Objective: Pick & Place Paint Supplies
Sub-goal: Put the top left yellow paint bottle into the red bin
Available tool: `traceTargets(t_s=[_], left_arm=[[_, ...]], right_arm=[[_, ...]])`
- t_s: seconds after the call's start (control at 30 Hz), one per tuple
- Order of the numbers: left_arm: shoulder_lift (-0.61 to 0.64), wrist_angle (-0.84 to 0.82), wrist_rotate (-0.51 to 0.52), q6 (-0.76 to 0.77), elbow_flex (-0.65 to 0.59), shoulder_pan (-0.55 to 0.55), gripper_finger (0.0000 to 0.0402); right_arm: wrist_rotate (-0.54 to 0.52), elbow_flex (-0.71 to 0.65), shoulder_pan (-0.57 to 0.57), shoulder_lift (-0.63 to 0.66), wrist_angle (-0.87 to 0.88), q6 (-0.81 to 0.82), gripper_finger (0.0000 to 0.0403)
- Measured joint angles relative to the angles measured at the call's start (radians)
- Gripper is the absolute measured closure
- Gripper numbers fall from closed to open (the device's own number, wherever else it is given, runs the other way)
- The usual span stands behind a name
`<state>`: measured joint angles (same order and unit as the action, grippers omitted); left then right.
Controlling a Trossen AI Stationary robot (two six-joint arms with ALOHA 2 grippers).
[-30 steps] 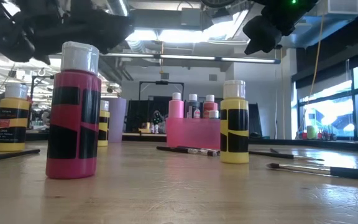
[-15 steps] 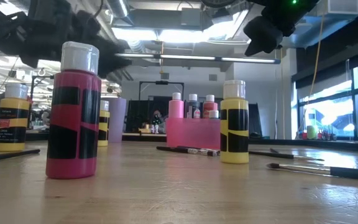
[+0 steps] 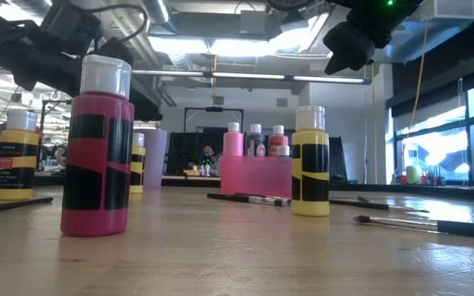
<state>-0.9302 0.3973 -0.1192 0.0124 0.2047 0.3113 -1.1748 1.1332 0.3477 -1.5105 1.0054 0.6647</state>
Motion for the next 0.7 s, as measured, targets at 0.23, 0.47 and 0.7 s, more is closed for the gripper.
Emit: traceTargets(t_s=[0.23, 0.47, 0.7], left_arm=[[0.000, -0.098, 0.113, 0.001, 0.000, -0.024, 0.0149], [0.000, -0.176, 0.123, 0.028, 0.000, -0.024, 0.0149], [0.000, -0.180, 0.129, 0.029, 0.000, -0.024, 0.0149]], right_arm=[[0.000, 0.000, 0.000, 0.000, 0.000, 0.000, 0.0275], [0.000, 0.000, 0.000, 0.000, -0.001, 0.000, 0.0275], [-0.001, 0.000, -0.001, 0.000, -0.004, 0.000, 0.0275]])
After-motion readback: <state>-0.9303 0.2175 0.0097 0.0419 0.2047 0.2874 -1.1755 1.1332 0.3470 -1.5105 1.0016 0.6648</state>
